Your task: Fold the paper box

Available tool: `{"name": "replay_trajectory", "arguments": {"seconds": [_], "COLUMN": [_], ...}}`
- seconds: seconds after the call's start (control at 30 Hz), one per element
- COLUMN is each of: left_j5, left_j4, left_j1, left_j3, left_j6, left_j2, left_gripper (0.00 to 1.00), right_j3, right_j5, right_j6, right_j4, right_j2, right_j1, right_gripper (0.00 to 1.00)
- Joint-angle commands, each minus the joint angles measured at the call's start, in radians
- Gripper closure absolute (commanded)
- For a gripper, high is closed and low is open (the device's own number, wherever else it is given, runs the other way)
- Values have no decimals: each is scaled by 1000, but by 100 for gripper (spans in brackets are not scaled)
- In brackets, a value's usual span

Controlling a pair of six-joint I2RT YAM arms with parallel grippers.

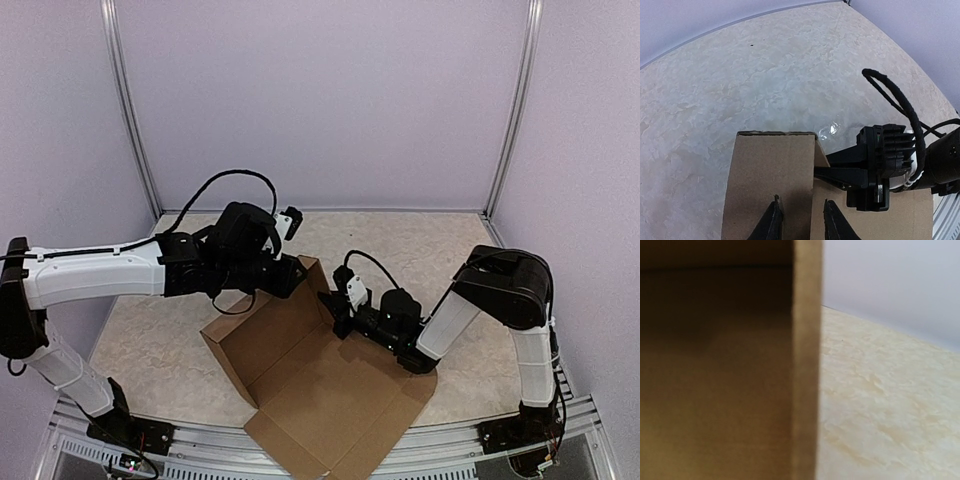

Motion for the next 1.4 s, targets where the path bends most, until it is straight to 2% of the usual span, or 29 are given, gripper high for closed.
{"name": "replay_trajectory", "arguments": {"seconds": [0.0,0.27,0.77,1.37], "left_j5": [28,26,42,46], "left_j4": [0,-4,9,32], "left_j1": [-27,-49,-85,-127], "left_j3": [31,58,83,48], "left_j6": [-13,-13,-25,-64], "left_j2": [35,63,111,141], "left_gripper": [73,74,76,79], "right_j3": [-31,-69,-148,-165], "right_j5": [-11,-3,48,79], "right_j6": [-16,-30,-78,-77], "right_j4": [235,236,235,235], "right_j2": [-10,-51,-141,-166], "right_j1": [-4,-4,-4,-4], "right_gripper": [96,81,72,72]}}
